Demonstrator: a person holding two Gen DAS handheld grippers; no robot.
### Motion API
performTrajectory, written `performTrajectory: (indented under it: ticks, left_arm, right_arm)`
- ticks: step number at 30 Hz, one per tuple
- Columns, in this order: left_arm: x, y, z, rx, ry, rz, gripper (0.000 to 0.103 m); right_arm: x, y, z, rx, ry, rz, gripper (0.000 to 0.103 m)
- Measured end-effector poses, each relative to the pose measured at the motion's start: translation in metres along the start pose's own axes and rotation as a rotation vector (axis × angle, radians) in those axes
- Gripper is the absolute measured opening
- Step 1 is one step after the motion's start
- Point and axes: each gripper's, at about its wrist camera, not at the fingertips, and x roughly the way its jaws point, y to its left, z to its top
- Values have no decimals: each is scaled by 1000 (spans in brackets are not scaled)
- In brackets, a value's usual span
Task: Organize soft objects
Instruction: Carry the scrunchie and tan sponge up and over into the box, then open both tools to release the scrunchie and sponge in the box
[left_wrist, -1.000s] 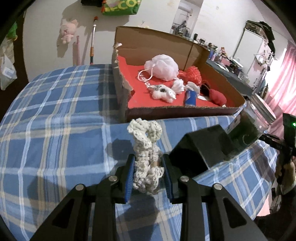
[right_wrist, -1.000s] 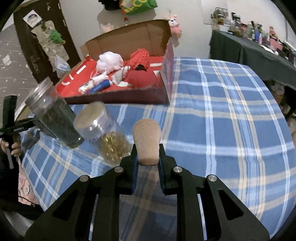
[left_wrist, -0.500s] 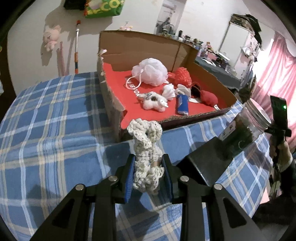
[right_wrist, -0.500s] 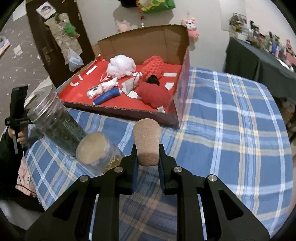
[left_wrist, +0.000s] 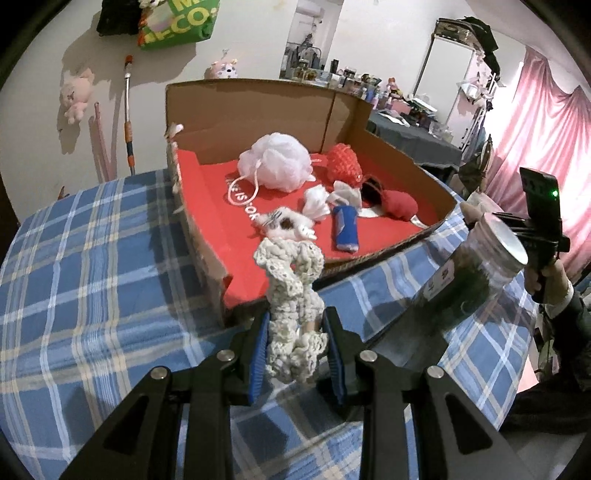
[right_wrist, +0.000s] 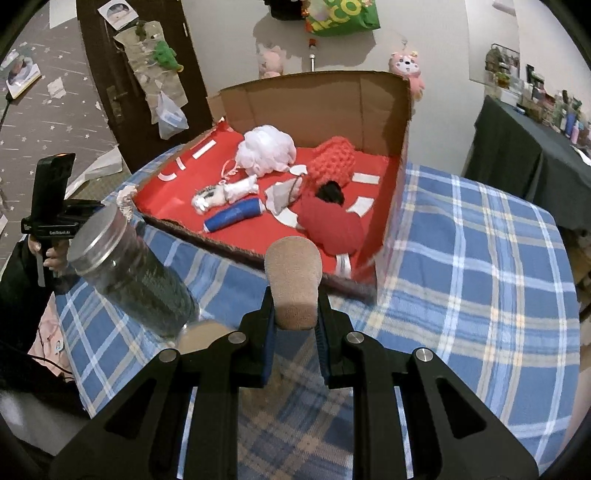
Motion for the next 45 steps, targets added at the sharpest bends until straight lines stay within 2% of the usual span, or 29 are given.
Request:
performTrajectory:
  ticks: [5, 11, 15, 18, 23, 35, 45]
  left_arm:
    - [6, -12, 19, 30, 13, -23, 31]
    - [25, -34, 49, 73, 67, -37, 31]
    - [41, -39, 69, 72, 110, 1, 31]
    - [51, -33, 81, 33, 140, -2, 31]
    - [74, -23, 101, 7, 187, 57, 31]
    - [120, 7, 131, -77, 264, 133, 31]
    - [130, 20, 134, -110, 280, 148, 33]
  right_arm:
    - [10, 5, 19, -25, 18, 26, 18]
    - [29, 19, 46, -82, 76, 39, 18]
    - [45, 25, 64, -113, 120, 33, 18]
    - [57, 27, 75, -122, 158, 29, 18]
    - [88, 31, 90, -140, 244, 17, 18]
    - [137, 33, 99, -142, 396, -25, 18]
    - [151, 35, 95, -143, 440, -60, 20]
